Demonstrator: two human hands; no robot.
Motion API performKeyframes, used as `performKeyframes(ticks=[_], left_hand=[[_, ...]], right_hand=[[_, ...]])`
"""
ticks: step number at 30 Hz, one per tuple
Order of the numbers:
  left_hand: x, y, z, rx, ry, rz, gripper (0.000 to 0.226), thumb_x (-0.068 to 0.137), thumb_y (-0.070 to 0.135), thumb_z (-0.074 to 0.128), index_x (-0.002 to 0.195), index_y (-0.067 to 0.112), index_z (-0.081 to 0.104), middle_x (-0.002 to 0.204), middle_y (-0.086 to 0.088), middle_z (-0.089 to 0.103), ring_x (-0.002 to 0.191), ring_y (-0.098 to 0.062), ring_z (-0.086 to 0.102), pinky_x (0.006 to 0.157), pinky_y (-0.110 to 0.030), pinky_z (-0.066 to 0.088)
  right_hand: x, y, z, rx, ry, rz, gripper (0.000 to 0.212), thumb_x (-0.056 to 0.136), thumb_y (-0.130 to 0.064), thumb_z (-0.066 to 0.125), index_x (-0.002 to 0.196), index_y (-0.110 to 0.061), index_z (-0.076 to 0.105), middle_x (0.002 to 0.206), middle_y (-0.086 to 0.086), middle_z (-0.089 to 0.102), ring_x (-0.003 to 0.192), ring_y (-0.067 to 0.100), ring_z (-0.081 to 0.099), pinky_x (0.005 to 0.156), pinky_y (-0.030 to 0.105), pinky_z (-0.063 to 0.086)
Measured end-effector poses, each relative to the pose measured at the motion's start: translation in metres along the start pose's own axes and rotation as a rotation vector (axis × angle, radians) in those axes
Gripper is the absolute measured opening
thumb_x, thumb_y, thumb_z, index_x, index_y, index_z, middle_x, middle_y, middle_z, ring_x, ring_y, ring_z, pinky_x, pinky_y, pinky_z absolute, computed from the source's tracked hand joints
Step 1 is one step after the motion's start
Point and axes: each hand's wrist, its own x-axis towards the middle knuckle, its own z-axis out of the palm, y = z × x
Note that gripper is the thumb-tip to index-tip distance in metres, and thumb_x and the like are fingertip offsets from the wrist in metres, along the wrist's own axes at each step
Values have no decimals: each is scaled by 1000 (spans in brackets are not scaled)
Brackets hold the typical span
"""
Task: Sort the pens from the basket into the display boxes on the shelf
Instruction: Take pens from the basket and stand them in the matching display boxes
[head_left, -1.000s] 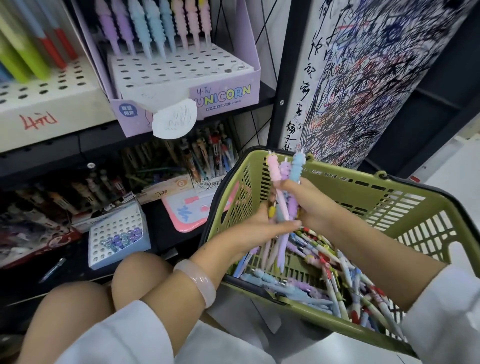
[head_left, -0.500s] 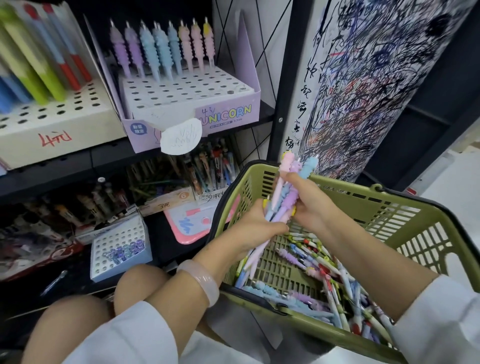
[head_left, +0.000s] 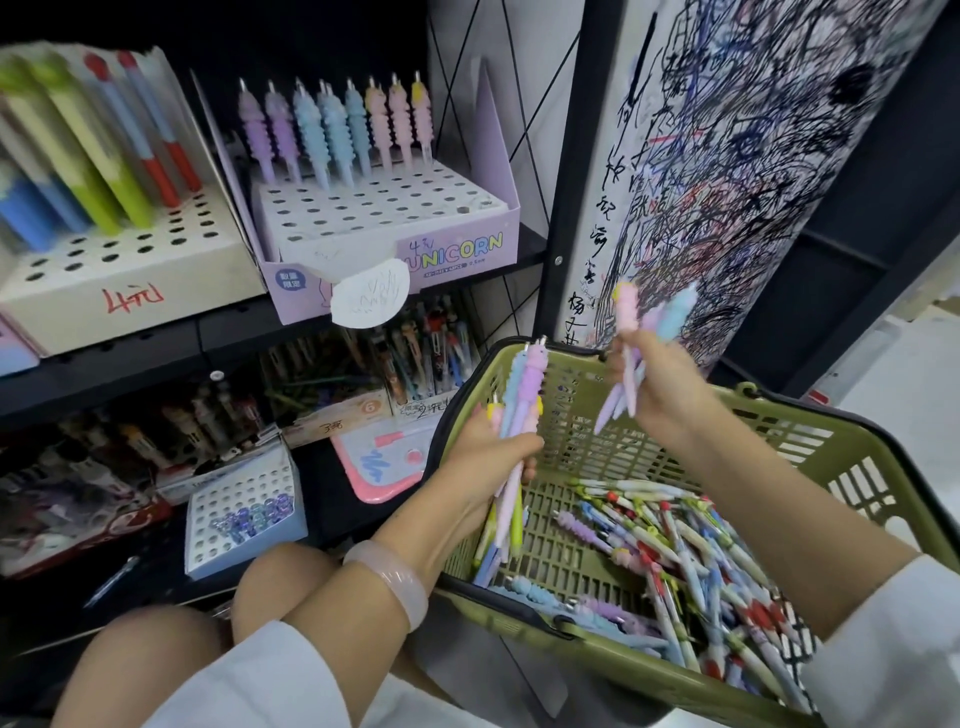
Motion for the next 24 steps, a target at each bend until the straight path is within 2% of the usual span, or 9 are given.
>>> performKeyframes(ticks=[3,5,7,10,12,13,19,22,24], left_hand=[[-4,6,6,-153,-38,-4,24,84,-5,56,108,0,52,84,-16,61,63,-17,65,63,-30,57],[-5,7,9,-137,-39,15,24,87,0,57,110,4,58,99,-17,65,84,-24,65,80,-34,53],[-9,9,10,-152,-23,14,20,89,4,56,108,8,61,95,-11,66,86,-22,61,83,-31,49],[-14,11,11,-222,-18,-10,21,90,8,58,111,7,59,102,-17,66,98,-30,62,95,-43,47],[-18,14,10,-277,-23,-1,26,89,11,60,114,5,56,110,-22,64,103,-32,62,94,-45,48],[-20,16,10,-301,-35,14,24,88,12,60,111,7,58,109,-21,65,101,-30,64,92,-44,50],[-28,25,8,-353,-75,97,15,87,9,61,101,12,64,81,-1,73,74,-11,70,66,-25,56],[-34,37,4,-351,-50,138,12,87,5,60,94,14,64,77,1,72,70,-9,70,58,-22,54],[-38,46,1,-337,-29,161,11,87,4,60,94,13,63,82,-4,71,73,-12,69,64,-27,54]], right_hand=[[-25,26,15,-259,-171,69,15,95,-17,46,99,-3,50,72,7,51,55,10,53,55,25,53],[-36,39,24,-369,-213,57,23,98,-22,43,109,-5,53,91,21,64,77,31,65,71,51,57],[-42,43,31,-403,-198,-8,25,100,-25,39,116,-14,55,106,17,68,97,39,64,83,60,50],[-45,49,35,-433,-178,-65,27,101,-28,37,120,-22,54,105,4,70,94,21,68,82,42,56],[-48,54,37,-442,-196,-43,30,100,-33,37,122,-23,55,104,-2,71,88,10,69,71,25,55],[-49,54,38,-448,-207,-35,30,100,-36,36,120,-25,57,103,-5,72,89,7,69,72,23,52],[-53,40,43,-557,-287,40,41,96,-53,32,110,-33,64,105,-14,70,103,5,64,101,32,41],[-60,30,52,-668,-316,42,44,91,-64,25,97,-46,65,101,-26,67,105,-3,57,99,26,36],[-64,22,60,-713,-342,-3,46,92,-64,19,101,-48,61,104,-28,62,104,-8,54,89,17,36]])
